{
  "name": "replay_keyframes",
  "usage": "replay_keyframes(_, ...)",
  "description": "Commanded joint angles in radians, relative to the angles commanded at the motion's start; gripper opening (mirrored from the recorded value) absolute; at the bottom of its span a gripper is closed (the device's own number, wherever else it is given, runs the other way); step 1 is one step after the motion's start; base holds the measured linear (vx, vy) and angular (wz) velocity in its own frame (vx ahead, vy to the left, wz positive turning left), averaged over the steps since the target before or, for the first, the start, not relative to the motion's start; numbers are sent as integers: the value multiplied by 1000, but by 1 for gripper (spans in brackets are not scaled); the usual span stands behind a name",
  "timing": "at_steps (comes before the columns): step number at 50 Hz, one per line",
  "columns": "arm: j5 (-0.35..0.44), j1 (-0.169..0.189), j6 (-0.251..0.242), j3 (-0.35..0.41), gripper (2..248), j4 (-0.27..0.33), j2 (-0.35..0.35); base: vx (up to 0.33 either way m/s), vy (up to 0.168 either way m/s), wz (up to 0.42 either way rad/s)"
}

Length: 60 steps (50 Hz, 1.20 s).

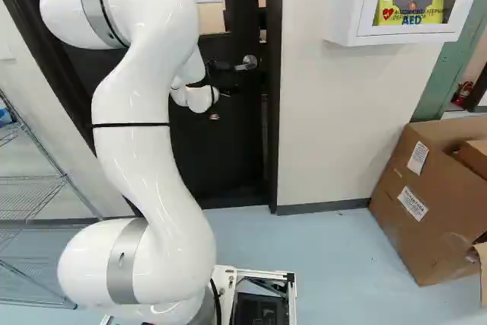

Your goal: Open the door and move inside

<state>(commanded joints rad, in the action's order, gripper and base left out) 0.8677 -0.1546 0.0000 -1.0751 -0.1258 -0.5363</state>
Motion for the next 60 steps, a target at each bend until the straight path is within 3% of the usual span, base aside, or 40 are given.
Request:
replay_keyframes(13, 0, -25, 0, -17, 247, 136, -13, 0, 0, 0)
replay_keyframes(27, 0, -50, 0, -91, 247, 269, -69, 0, 0, 0)
replay_keyframes(60, 0, -76, 0, -339, 247, 290, -250, 0, 0, 0)
